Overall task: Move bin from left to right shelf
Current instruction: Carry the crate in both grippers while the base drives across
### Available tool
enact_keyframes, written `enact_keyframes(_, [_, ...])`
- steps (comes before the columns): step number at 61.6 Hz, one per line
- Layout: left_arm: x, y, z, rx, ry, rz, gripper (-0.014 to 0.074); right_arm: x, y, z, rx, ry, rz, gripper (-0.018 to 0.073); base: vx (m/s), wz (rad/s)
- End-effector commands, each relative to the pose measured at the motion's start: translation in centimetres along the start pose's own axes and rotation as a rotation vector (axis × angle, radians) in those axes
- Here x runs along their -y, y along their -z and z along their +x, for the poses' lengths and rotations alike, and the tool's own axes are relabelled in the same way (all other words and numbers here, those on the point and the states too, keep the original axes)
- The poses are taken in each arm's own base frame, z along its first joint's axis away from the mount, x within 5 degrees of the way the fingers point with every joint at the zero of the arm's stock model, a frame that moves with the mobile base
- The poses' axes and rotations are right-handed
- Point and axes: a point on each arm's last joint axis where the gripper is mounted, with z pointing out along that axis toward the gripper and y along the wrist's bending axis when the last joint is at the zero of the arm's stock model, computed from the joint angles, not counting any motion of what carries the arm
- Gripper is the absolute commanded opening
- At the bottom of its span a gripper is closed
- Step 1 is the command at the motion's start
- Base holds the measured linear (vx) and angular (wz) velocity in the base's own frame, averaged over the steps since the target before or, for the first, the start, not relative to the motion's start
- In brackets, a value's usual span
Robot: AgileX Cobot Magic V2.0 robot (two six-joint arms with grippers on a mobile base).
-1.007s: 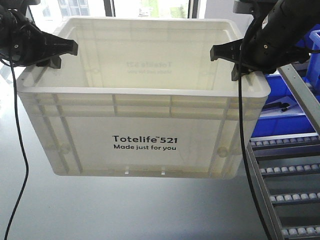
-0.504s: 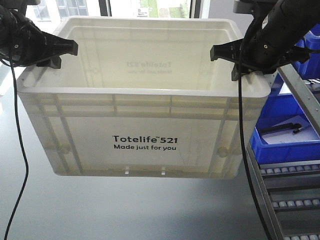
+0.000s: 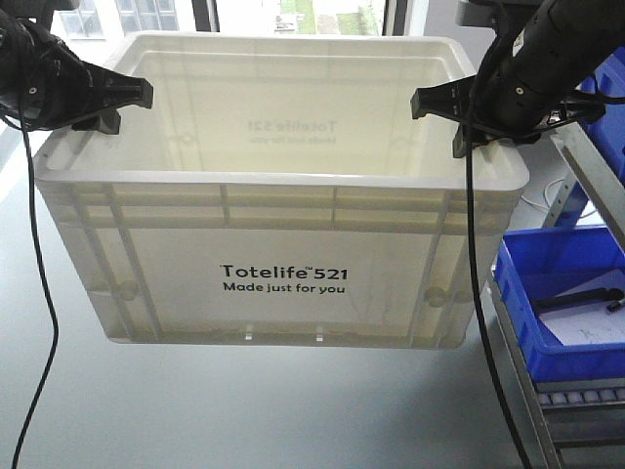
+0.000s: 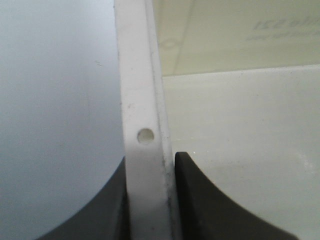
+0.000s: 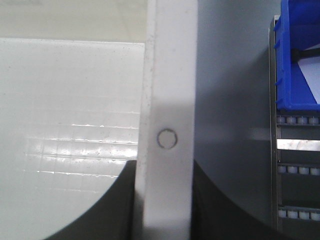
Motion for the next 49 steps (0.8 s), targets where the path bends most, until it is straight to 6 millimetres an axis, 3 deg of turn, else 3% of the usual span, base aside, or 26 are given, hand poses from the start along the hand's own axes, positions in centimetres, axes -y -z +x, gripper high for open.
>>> enact_keyframes(1, [0.00,3.49,-1.48,0.180,-0.020,0.013,0.0111,0.25,3.81,-1.23,0.200,0.004,-0.034,0.0046,0.33,0.13])
enact_keyframes(49, [0.00,3.49,-1.48,0.180,-0.020,0.013,0.0111,0.25,3.81,-1.23,0.200,0.003,-0.034,0.0046,0.31,0.30])
